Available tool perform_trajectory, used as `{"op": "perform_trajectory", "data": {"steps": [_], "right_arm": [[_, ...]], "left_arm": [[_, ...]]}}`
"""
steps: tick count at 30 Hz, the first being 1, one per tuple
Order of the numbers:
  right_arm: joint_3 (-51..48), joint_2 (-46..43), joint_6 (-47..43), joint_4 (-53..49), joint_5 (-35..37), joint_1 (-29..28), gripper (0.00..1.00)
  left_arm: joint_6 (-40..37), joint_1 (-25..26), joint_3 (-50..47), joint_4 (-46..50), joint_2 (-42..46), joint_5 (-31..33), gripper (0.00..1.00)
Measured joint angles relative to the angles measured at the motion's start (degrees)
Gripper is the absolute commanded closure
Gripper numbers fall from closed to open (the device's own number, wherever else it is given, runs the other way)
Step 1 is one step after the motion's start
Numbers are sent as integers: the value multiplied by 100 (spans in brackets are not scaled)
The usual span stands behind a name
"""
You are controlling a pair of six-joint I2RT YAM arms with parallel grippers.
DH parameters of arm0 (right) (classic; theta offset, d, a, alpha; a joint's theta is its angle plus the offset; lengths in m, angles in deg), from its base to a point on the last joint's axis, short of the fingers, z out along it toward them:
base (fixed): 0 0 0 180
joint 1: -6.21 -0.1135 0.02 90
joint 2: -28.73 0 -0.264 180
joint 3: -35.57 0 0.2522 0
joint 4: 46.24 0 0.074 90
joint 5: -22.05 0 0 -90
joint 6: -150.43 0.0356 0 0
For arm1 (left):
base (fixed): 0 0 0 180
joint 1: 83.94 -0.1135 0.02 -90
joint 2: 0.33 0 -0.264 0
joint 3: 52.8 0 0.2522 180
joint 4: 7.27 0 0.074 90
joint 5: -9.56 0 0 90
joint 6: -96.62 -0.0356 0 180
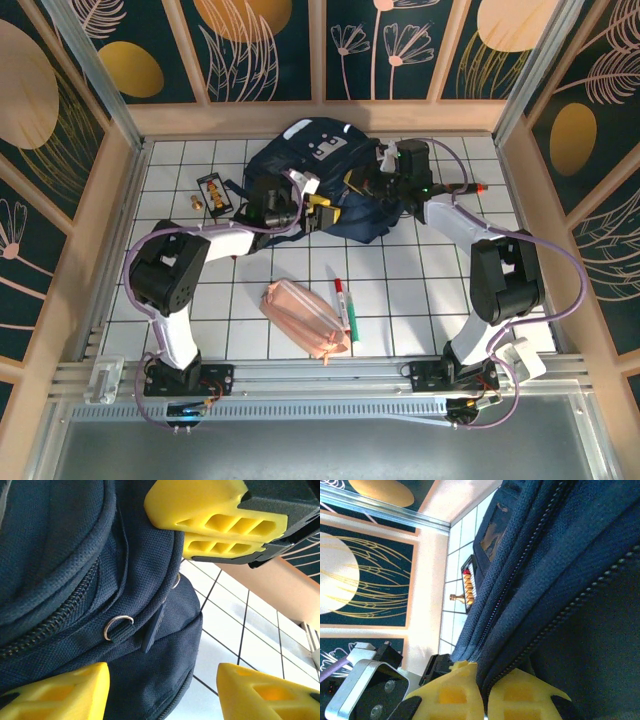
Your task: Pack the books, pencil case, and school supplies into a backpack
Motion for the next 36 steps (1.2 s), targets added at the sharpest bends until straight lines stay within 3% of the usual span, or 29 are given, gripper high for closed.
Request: {"op": "perform_trajectory", "data": {"steps": [3, 6, 13, 26, 36], "right_arm": [[0, -2, 4, 2, 0, 4, 100], [0, -4, 57, 48, 4, 4, 100], [-7, -22, 505, 264, -50, -52, 100], [-7, -44, 651, 313, -87, -162, 100], [-96, -192, 573, 468, -87, -168, 100]], "left_arm": [[109, -26, 125, -15, -133, -256, 49], [227, -37, 98, -295, -208, -417, 44], [378, -7, -732, -1436, -22, -387, 43], [376, 127, -1290, -3552, -149, 417, 31], [111, 221, -1224, -3720, -378, 820, 31]]}}
